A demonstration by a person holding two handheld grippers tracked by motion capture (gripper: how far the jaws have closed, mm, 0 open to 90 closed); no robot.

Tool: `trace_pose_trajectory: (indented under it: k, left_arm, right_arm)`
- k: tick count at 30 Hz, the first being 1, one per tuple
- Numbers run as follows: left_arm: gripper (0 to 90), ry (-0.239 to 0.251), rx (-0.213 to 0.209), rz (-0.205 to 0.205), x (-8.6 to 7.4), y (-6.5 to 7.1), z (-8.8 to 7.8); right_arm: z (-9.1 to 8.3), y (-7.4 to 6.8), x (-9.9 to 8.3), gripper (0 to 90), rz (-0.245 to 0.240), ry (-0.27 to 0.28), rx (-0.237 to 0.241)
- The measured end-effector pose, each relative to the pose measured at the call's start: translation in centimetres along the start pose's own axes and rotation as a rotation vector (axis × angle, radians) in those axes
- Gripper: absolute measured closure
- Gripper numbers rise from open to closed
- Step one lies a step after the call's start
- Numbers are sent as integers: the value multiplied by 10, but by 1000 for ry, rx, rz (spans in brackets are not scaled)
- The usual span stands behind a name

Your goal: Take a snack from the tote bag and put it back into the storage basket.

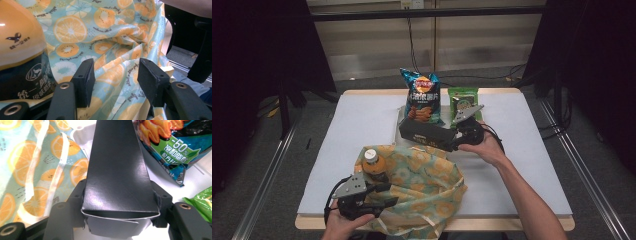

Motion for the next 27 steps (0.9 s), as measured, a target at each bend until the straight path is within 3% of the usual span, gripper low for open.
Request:
trace_pose_trajectory:
  k: [13, 20, 25, 27]
  left_arm:
    - [472, -12, 4, 1, -1, -2, 1]
    - [474, -11, 8, -5, 0, -2, 0]
    - [476, -22, 4, 4, -1, -3, 0]
    - [477, -18, -1, 4, 0, -3, 1]
  right_arm:
    - [8, 5, 3, 426, -26, -15, 9]
    - [16, 9, 4, 420, 0, -31, 22]
    - [17, 12, 3, 416, 30, -29, 59]
    - [18, 14, 2, 407, 32, -33, 47]
Point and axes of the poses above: each handheld gripper's, and its own axes: z roughly forward along the jaws, x roughly out of its top, y roughly to its right, the point moved 9 cm from there along z, roughly forward along the jaws, and after that the axes turned 15 degrees about -x, right-handed, at the moved point
